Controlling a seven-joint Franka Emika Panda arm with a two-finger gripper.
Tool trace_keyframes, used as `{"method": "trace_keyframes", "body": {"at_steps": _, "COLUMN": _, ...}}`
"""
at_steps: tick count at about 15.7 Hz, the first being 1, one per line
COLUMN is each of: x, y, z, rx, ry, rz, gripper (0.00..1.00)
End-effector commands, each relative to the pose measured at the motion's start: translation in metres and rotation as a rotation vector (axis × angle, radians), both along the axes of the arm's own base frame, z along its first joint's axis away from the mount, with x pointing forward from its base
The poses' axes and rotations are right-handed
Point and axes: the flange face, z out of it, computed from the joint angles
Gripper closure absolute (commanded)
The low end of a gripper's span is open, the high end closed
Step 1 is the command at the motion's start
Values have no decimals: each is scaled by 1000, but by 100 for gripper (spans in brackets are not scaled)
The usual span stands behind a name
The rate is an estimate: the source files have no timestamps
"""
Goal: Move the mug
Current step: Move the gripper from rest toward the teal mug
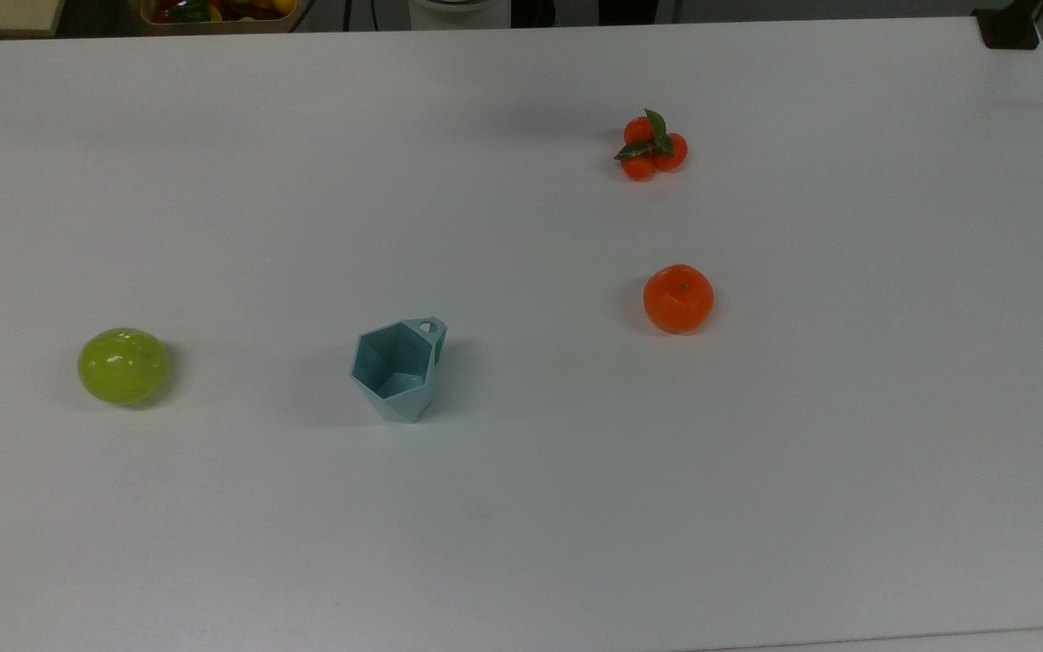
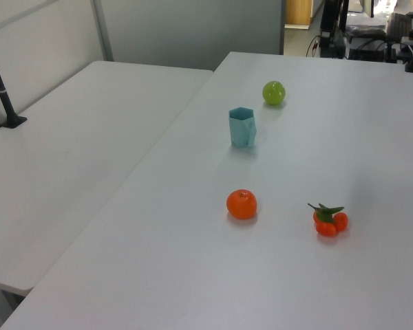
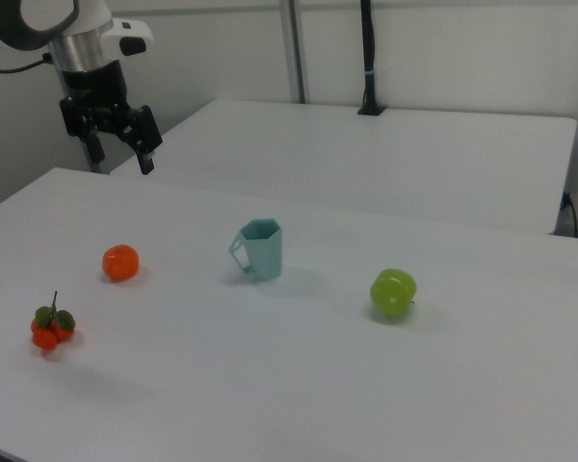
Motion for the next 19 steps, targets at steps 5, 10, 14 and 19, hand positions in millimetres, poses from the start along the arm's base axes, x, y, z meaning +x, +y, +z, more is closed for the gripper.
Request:
{"method": "trace_keyframes", "body": {"at_steps": 5, "x": -3, "y": 6, "z": 1, "rx": 10, "ry": -17, "rz": 18, "gripper": 0}}
{"method": "trace_keyframes", "body": {"at_steps": 10, "x": -5, "y": 6, "z": 0, "rx": 5, "ry": -7, "rz": 28, "gripper": 0}}
{"method": "trace_keyframes", "body": {"at_steps": 14, "x": -5, "y": 7, "z": -1, "rx": 6, "ry": -3, "rz": 18, "gripper": 0}}
{"method": "trace_keyframes", "body": {"at_steps": 19, "x": -4, "y": 15, "z": 3, "rx": 13, "ry": -10, "rz": -153, "gripper": 0}}
